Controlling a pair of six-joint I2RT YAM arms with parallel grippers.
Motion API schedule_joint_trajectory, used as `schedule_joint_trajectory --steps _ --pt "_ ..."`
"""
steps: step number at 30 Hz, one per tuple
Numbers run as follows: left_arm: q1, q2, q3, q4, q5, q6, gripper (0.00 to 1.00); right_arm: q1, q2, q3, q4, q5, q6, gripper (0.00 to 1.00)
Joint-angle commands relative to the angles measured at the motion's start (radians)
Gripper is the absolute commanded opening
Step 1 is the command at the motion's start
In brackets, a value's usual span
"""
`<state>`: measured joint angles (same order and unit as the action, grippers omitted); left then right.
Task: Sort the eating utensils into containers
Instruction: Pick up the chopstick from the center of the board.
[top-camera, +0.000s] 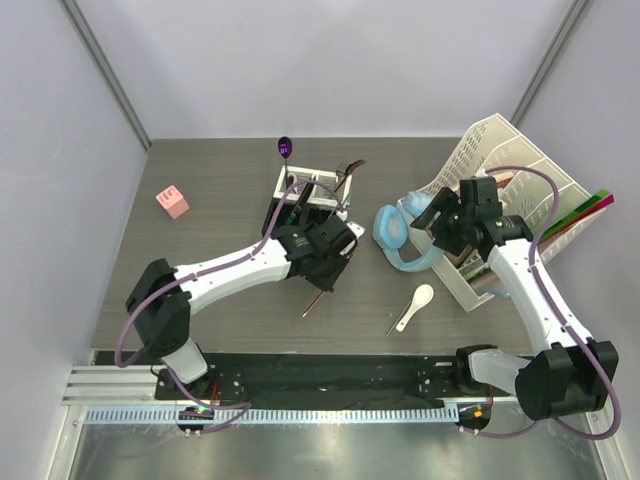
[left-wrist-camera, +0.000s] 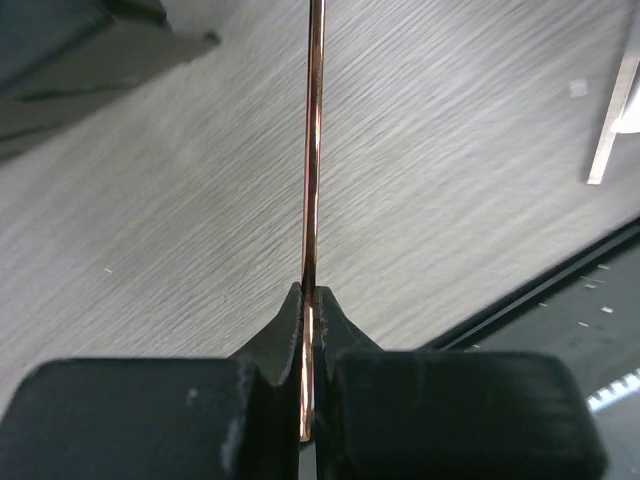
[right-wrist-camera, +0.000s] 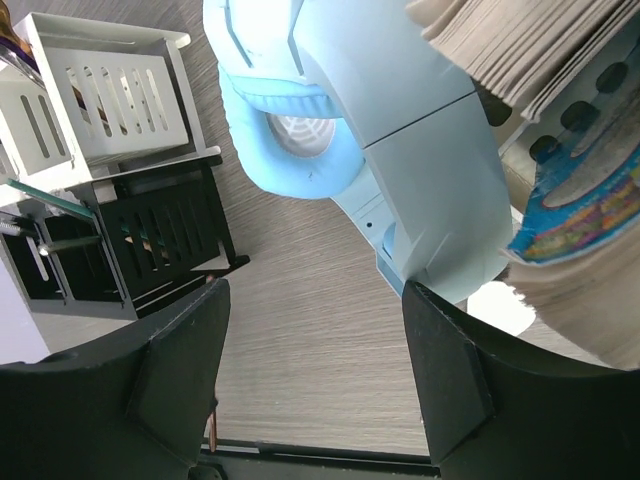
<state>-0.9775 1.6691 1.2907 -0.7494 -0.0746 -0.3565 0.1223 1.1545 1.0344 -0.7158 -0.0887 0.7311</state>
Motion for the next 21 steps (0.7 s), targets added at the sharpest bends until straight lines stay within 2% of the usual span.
schedule_joint_trajectory --steps 1,7,13,21 --pt "0.002 -0.036 0.048 0.025 0.052 0.053 0.00 -0.003 0.034 0.044 0.076 -0.017 0.027 0.75" --pt "0.002 -0.035 0.056 0.057 0.103 0.053 0.00 -0.003 0.027 0.041 0.085 -0.013 0.036 0.75" --pt "0.016 -0.104 0.117 0.113 0.044 0.096 0.00 -0.003 0.002 0.053 0.105 -0.037 0.047 0.75" --pt "0.157 -0.160 0.190 0.182 -0.011 0.131 0.00 -0.003 -0.056 0.066 0.157 -0.095 0.089 0.75"
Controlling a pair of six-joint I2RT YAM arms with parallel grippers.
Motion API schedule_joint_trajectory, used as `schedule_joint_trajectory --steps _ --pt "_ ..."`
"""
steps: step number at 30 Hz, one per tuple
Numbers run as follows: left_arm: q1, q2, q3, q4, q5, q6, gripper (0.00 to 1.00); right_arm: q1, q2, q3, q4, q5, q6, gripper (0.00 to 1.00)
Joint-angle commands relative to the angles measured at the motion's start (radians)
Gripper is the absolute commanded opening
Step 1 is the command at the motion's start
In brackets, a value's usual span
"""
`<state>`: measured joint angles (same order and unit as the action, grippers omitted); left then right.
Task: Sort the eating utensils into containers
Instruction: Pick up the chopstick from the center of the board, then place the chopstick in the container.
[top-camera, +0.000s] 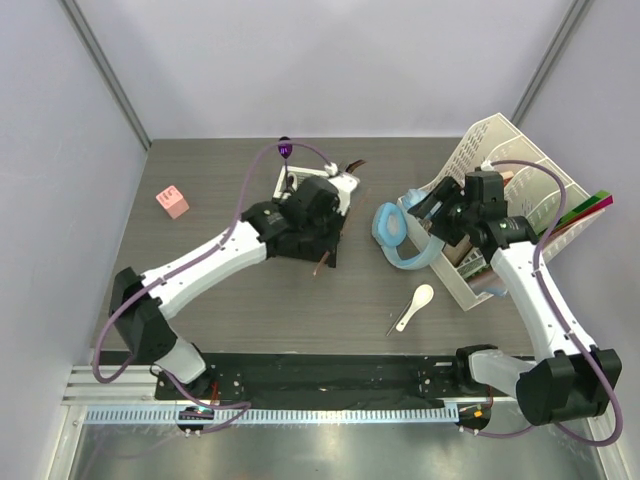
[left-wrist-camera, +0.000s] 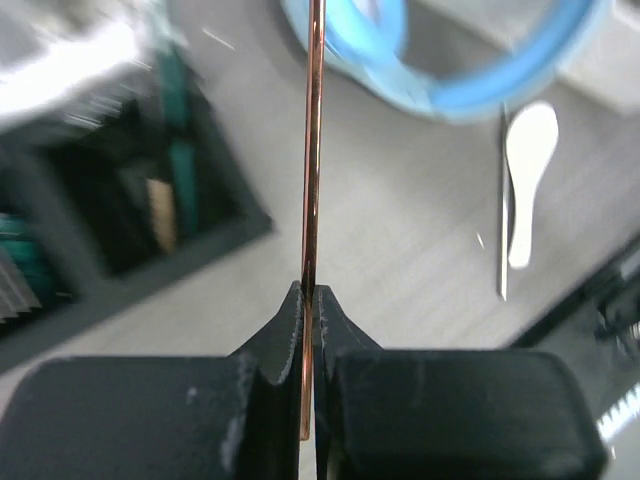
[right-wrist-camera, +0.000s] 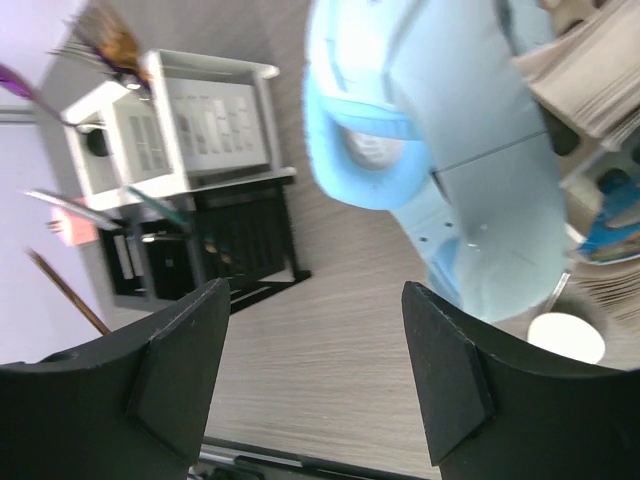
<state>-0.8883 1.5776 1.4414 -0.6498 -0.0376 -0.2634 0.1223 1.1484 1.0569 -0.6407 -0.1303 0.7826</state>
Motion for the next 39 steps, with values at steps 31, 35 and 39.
schedule_joint_trajectory --steps 31,35,39 --pt "0.193 0.170 0.019 0.526 -0.042 0.127 0.00 -0.001 0.014 0.198 0.033 -0.155 0.047 0.71" --pt "0.193 0.177 -0.015 0.559 -0.036 0.133 0.00 0.000 0.013 0.195 0.029 -0.155 0.038 0.71" --pt "0.193 0.150 -0.091 0.617 -0.033 0.130 0.00 0.000 0.010 0.192 0.026 -0.155 0.029 0.71"
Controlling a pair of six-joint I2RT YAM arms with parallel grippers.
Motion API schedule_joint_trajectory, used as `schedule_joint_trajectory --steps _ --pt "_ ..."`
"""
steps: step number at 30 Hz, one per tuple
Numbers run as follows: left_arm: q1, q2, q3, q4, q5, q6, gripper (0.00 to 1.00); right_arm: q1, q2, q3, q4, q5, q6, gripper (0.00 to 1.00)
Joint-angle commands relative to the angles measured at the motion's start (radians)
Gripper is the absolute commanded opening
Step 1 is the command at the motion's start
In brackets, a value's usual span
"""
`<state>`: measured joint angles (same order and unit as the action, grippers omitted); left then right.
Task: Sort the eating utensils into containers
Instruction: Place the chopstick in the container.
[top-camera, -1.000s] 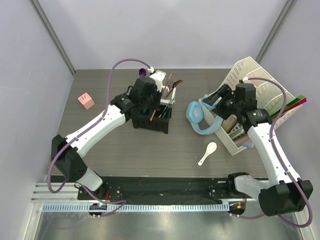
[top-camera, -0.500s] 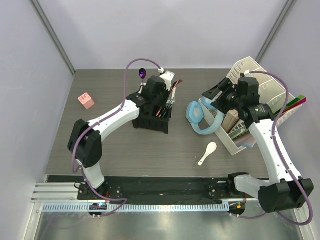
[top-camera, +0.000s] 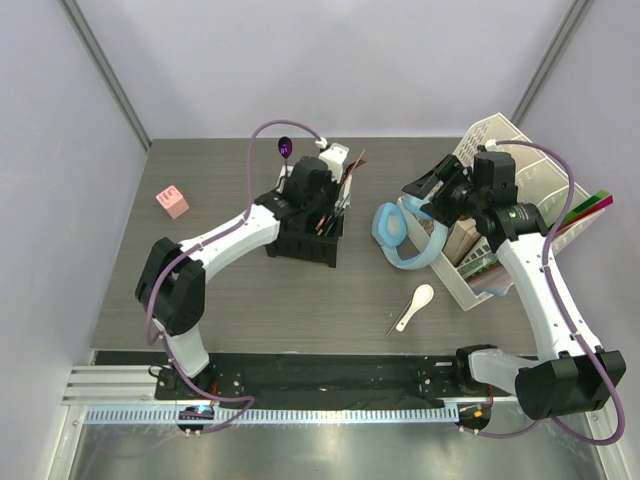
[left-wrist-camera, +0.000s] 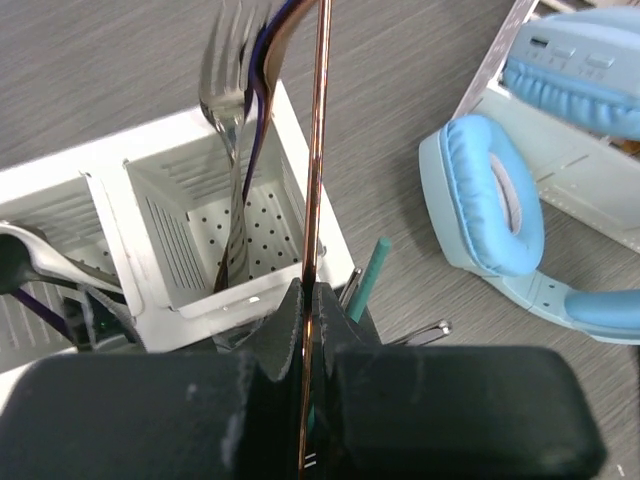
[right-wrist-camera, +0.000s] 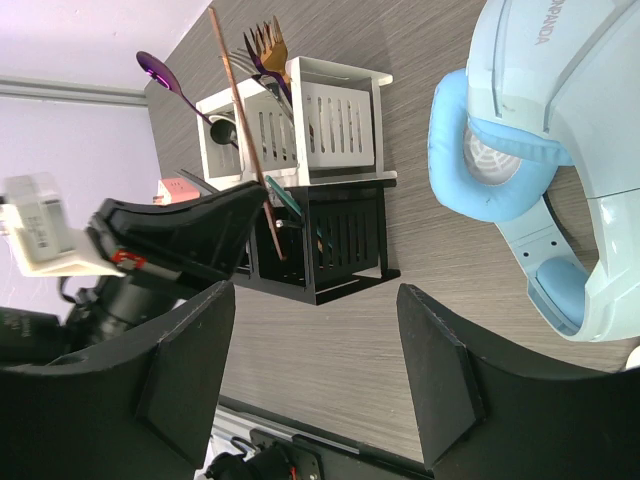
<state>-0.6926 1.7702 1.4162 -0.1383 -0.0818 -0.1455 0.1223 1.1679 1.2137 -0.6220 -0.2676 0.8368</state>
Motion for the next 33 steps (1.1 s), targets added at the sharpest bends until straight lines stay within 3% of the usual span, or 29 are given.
schedule_joint_trajectory --steps 1,9,22,23,26,33 --pt "-0.002 -0.049 -0.086 0.118 0.019 0.012 0.00 0.000 -0.013 0.035 0.007 -0.018 -0.028 0.71" --pt "-0.002 -0.106 -0.281 0.270 0.011 0.015 0.00 0.002 -0.020 -0.005 0.018 -0.032 -0.047 0.70" --pt "-0.015 -0.140 -0.336 0.232 0.010 -0.006 0.01 0.010 -0.056 -0.034 0.031 -0.030 -0.051 0.70" --pt "-0.015 -0.146 -0.339 0.227 0.005 -0.009 0.04 0.010 -0.059 -0.039 0.031 -0.030 -0.050 0.70" --pt "-0.015 -0.185 -0.333 0.191 -0.010 -0.026 0.24 0.008 -0.074 -0.054 0.028 -0.027 -0.048 0.70" --pt "-0.016 -0.345 -0.358 0.105 -0.058 -0.094 0.31 0.010 -0.091 -0.094 0.038 -0.010 -0.056 0.72"
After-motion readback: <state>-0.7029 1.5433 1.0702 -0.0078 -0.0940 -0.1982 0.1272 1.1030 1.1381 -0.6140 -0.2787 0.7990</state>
